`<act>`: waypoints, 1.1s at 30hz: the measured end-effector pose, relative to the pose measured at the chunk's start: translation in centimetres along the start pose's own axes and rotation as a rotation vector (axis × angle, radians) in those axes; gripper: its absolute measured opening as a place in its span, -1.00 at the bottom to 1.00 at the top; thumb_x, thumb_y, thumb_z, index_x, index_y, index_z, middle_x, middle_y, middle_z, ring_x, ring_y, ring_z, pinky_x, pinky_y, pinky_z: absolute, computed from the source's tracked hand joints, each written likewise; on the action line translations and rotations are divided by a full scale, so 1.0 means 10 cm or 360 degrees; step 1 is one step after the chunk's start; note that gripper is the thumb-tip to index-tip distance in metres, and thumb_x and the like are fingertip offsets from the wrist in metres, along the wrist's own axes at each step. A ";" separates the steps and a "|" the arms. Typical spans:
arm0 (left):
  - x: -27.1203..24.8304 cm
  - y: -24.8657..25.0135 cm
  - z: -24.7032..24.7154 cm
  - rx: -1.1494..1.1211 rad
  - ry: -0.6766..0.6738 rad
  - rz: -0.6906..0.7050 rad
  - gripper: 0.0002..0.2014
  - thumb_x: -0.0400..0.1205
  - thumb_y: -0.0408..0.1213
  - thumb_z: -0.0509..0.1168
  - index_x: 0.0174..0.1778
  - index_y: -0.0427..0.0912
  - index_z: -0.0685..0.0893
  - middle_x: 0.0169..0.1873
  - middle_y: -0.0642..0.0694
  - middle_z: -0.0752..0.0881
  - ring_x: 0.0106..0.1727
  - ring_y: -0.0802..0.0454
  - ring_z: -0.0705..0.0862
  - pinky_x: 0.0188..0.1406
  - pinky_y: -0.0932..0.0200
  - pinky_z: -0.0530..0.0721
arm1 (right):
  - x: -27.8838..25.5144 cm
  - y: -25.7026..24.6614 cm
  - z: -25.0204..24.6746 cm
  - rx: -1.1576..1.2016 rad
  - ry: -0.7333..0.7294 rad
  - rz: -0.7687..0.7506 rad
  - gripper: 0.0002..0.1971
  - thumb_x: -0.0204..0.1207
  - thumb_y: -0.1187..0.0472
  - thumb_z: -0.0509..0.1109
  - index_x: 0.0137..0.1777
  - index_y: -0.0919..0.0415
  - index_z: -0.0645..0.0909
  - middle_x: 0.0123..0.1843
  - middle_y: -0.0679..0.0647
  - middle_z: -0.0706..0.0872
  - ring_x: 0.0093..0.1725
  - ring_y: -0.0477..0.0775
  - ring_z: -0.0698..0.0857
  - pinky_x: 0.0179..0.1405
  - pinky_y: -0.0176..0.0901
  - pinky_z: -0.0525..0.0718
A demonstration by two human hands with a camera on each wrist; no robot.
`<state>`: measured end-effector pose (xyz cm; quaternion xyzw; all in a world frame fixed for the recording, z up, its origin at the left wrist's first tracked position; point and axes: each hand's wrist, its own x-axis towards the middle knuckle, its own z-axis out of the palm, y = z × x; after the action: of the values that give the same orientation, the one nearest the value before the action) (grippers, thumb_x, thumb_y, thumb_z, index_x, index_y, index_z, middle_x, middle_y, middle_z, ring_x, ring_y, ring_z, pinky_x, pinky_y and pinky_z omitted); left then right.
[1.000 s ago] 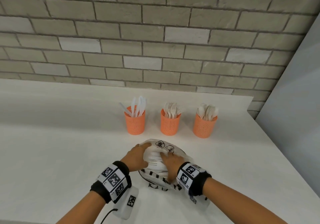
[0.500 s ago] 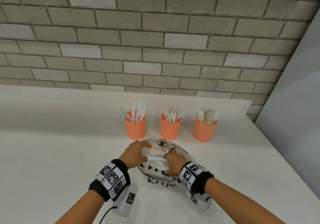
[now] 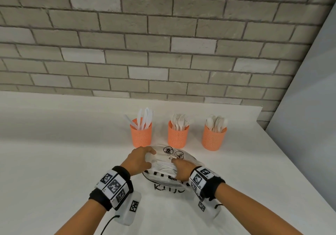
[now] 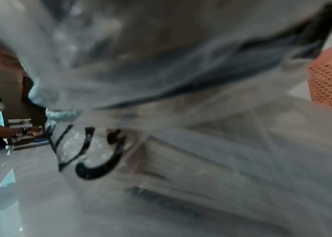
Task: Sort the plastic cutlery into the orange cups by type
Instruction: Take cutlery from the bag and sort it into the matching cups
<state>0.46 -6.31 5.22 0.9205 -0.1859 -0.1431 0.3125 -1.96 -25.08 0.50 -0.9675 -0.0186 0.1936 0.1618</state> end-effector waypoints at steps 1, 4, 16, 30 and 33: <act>0.00 0.00 0.00 -0.0004 0.0016 0.0007 -0.58 0.50 -0.47 0.30 0.28 -0.09 0.57 0.27 -0.15 0.57 0.02 0.01 0.51 -0.03 0.27 0.48 | 0.00 0.00 -0.01 0.0028 -0.0015 0.0016 -0.48 0.45 0.08 0.43 0.37 0.20 0.41 0.32 0.20 0.61 0.28 0.22 0.60 0.26 -0.06 0.56; 0.00 0.00 0.02 0.0022 0.0051 0.0020 -0.61 0.52 -0.48 0.29 0.26 -0.09 0.59 0.18 -0.15 0.58 -0.02 0.02 0.50 -0.08 0.28 0.46 | 0.02 0.02 0.00 0.0111 -0.0051 0.0060 -0.42 0.43 0.10 0.44 0.44 0.14 0.37 0.36 0.16 0.61 0.30 0.19 0.60 0.33 -0.05 0.56; 0.01 -0.04 0.04 -0.0013 0.0056 -0.0004 -0.62 0.53 -0.47 0.27 0.26 -0.11 0.58 0.17 -0.16 0.59 -0.07 0.00 0.49 -0.10 0.24 0.47 | 0.00 0.00 -0.06 -0.0044 -0.0026 -0.0005 -0.39 0.41 0.19 0.48 0.43 0.18 0.33 0.35 0.18 0.58 0.29 0.21 0.58 0.29 -0.04 0.56; 0.04 0.03 0.07 0.0006 0.0032 -0.0004 -0.62 0.53 -0.45 0.28 0.26 -0.11 0.57 0.10 -0.14 0.58 -0.05 -0.01 0.52 -0.11 0.27 0.48 | -0.10 -0.01 0.12 -0.0074 0.0157 -0.0094 -0.59 0.46 0.30 0.37 0.32 0.23 0.45 0.27 0.22 0.61 0.22 0.23 0.62 0.19 -0.02 0.58; 0.05 0.03 0.00 0.0042 0.0063 0.0002 -0.64 0.54 -0.45 0.27 0.25 -0.11 0.58 -0.03 -0.07 0.53 -0.11 0.01 0.50 -0.31 0.31 0.44 | -0.11 -0.04 -0.03 0.0088 0.0060 -0.0038 -0.54 0.49 0.15 0.37 0.37 0.21 0.43 0.30 0.21 0.63 0.26 0.22 0.61 0.23 -0.05 0.58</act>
<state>0.80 -6.71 5.36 0.9271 -0.1820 -0.1221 0.3040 -2.80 -24.92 1.26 -0.9658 -0.0217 0.1737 0.1913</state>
